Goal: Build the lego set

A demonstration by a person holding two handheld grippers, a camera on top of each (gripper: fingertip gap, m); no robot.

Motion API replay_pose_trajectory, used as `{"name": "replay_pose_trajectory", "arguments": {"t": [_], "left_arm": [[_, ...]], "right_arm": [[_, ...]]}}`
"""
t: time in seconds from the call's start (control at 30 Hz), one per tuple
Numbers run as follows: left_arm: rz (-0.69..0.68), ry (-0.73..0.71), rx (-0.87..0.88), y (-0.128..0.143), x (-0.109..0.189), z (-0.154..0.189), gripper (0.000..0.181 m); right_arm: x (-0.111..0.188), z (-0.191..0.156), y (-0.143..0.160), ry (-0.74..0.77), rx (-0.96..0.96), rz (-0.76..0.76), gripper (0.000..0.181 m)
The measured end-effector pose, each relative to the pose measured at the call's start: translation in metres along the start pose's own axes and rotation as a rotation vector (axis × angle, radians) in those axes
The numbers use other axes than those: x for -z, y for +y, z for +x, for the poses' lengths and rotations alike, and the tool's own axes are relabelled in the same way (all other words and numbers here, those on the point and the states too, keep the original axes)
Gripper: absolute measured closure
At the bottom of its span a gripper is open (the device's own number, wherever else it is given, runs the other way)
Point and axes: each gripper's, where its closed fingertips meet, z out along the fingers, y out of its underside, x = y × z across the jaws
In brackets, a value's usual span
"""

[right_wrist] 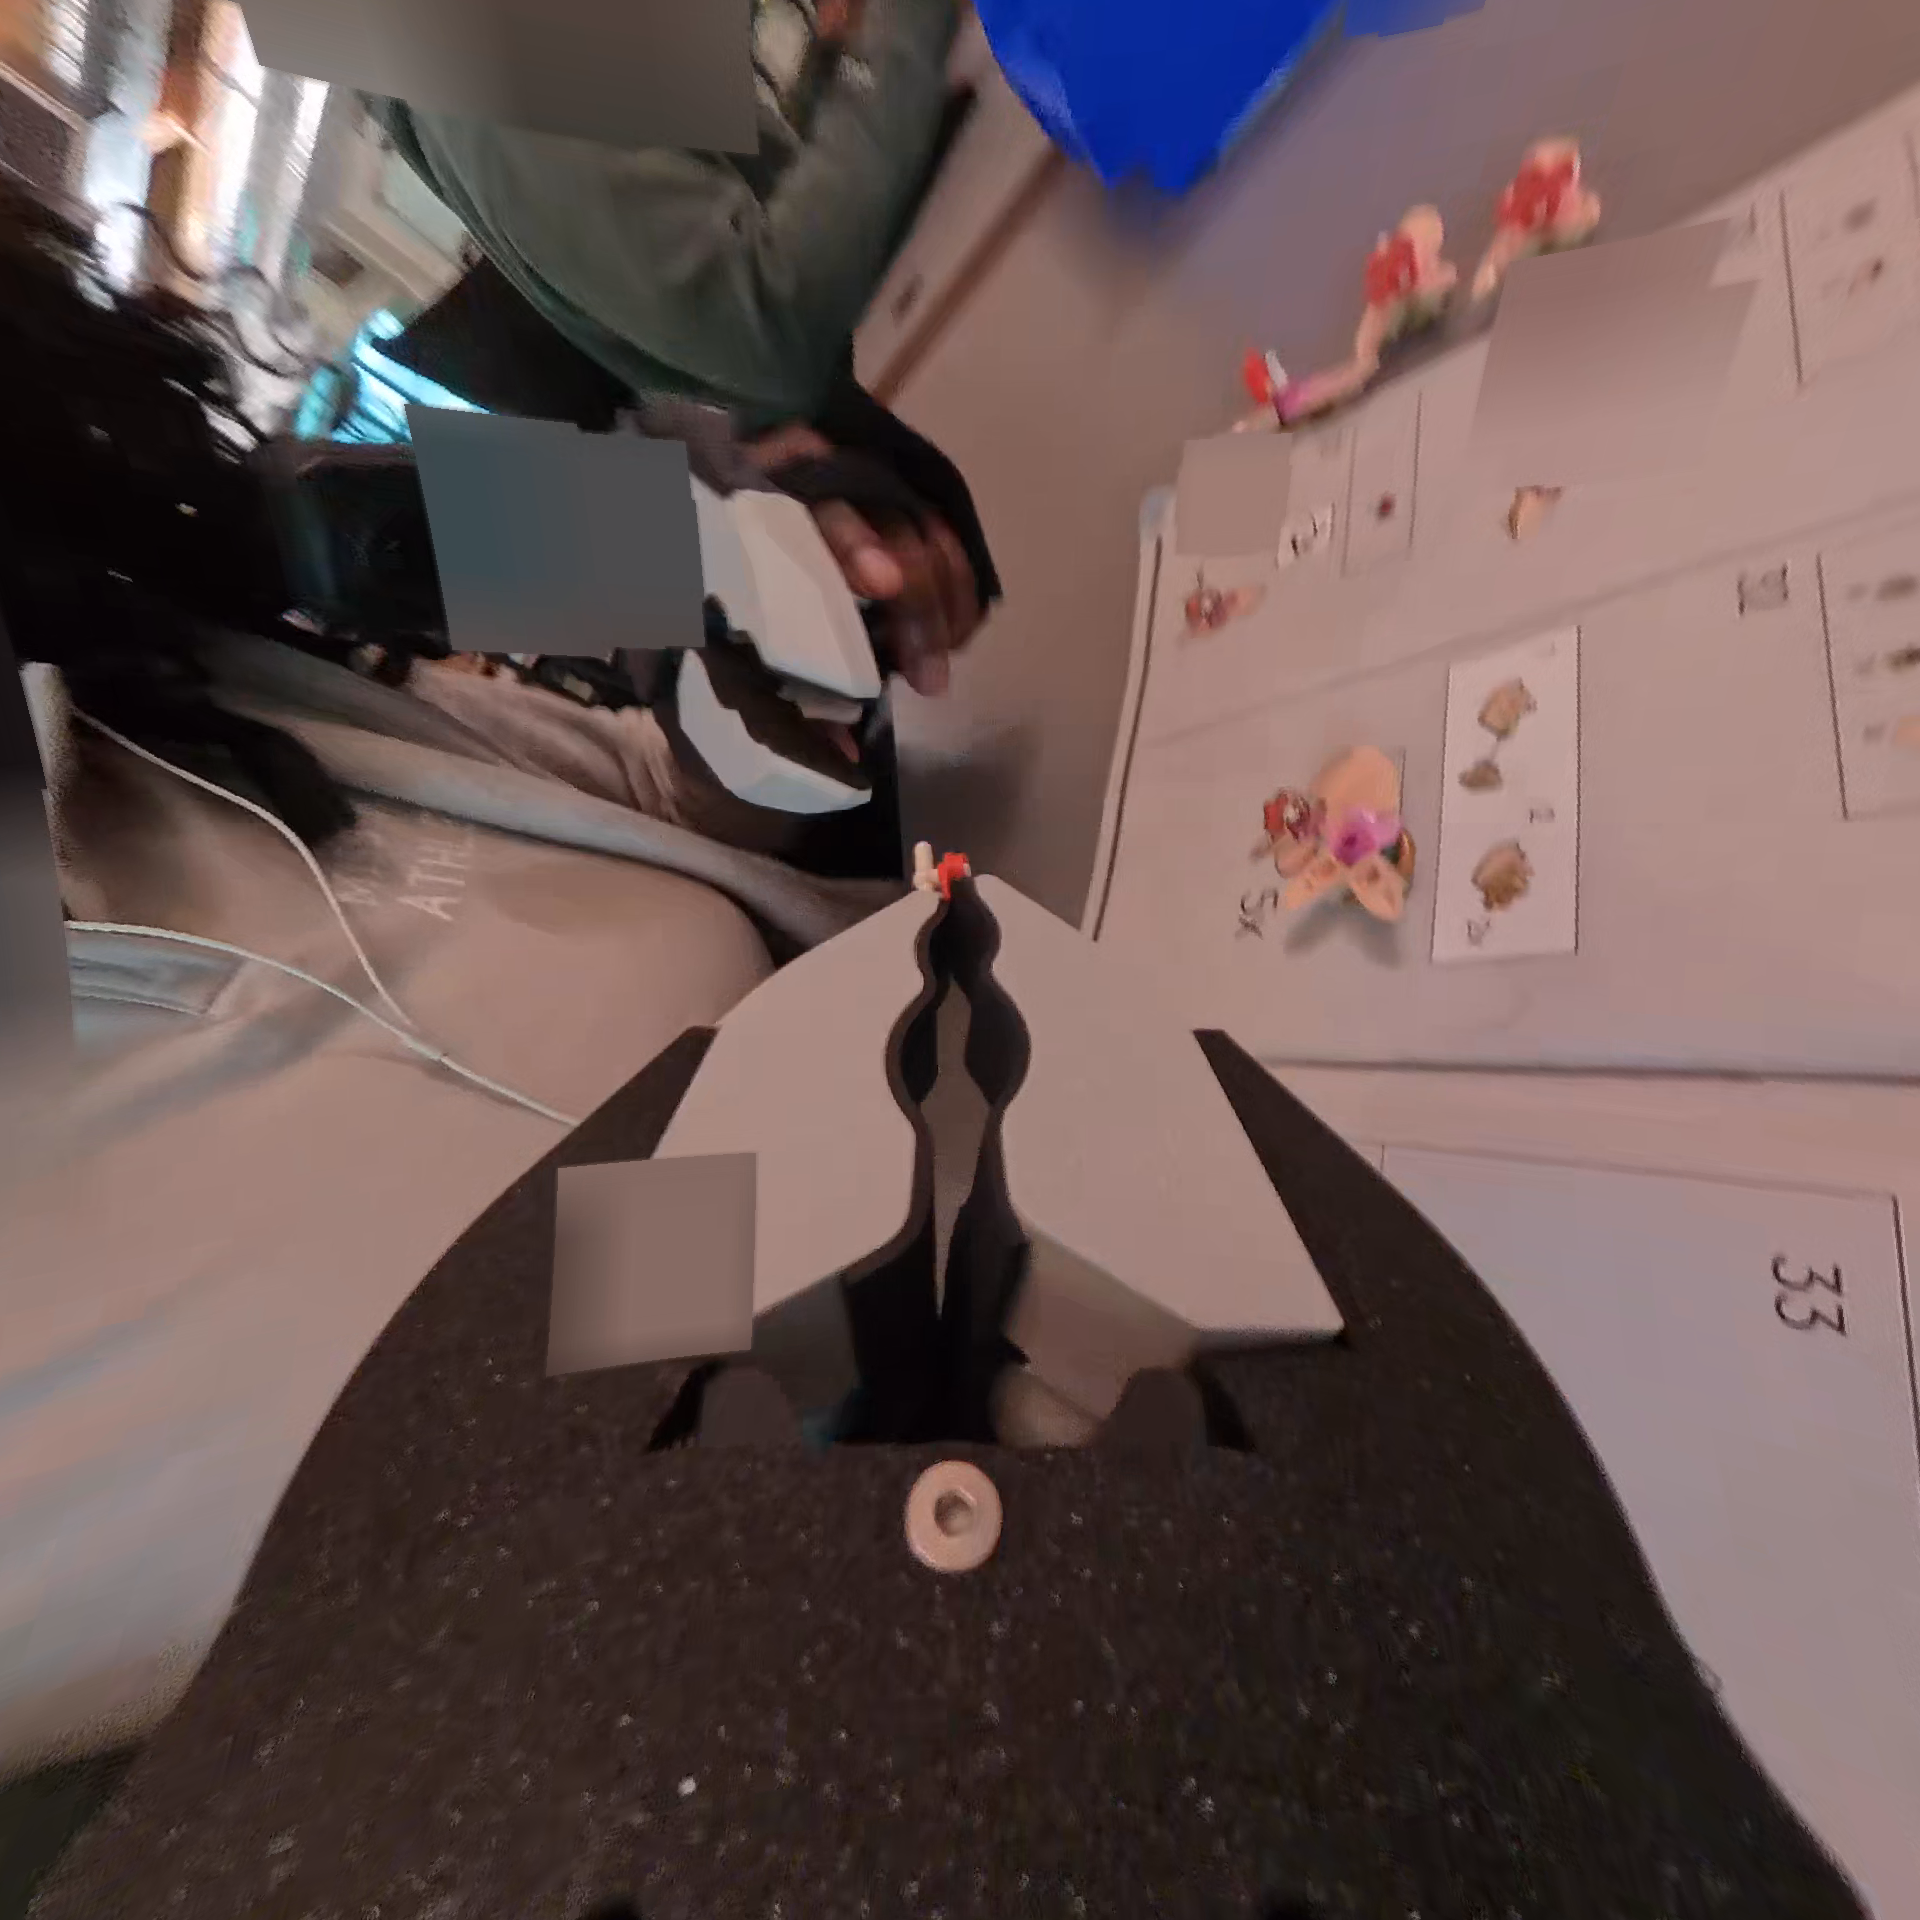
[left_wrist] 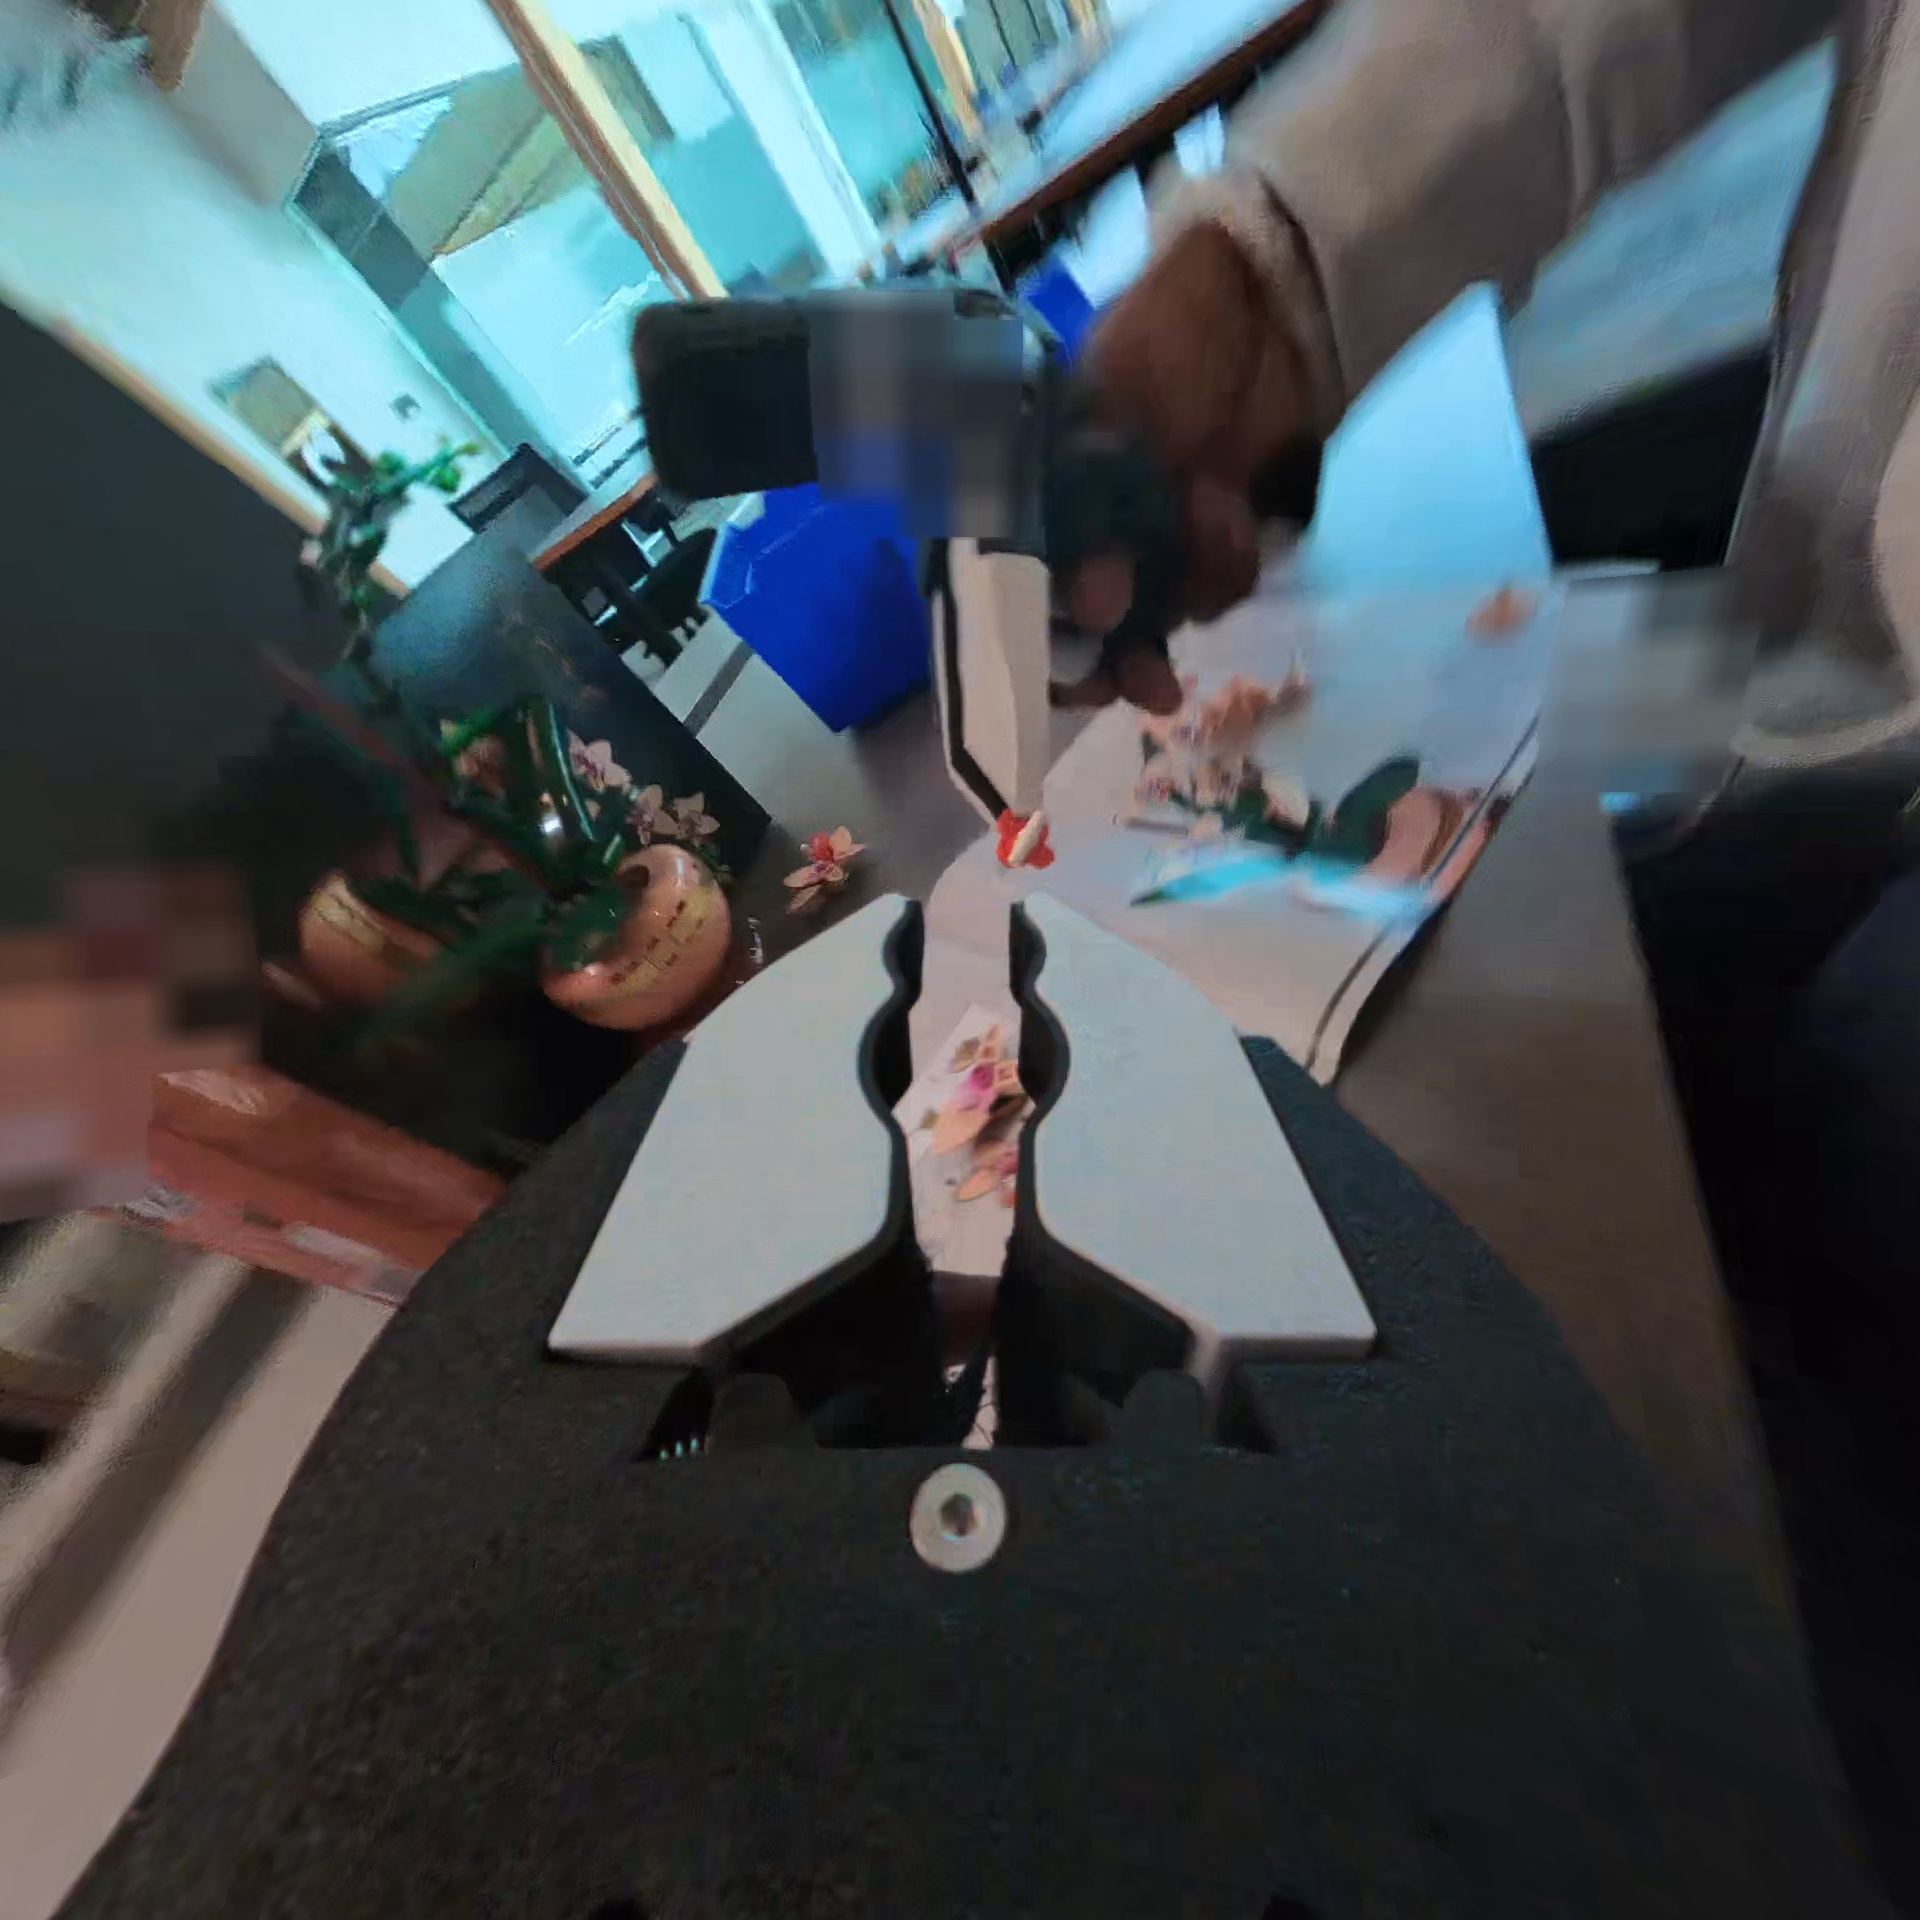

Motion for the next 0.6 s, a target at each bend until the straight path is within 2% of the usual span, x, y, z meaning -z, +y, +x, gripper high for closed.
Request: {"name": "replay_pose_trajectory", "arguments": {"t": [0.1,0.27,0.47,0.6], "left_arm": [[-0.085,0.074,-0.218,0.003,-0.015,0.014,0.168],[-0.156,0.127,-0.375,0.01,-0.028,0.025,0.169],[-0.173,0.125,-0.403,0.013,-0.031,0.029,0.176],[-0.135,0.121,-0.302,0.009,-0.029,0.026,0.179]], "right_arm": [[-0.002,0.003,0.011,0.015,-0.044,-0.111,0.181],[-0.003,0.002,0.015,0.018,-0.069,-0.155,0.181],[-0.004,0.001,0.017,0.005,-0.087,-0.15,0.181],[-0.005,-0.003,0.014,-0.018,-0.087,-0.127,0.181]]}}
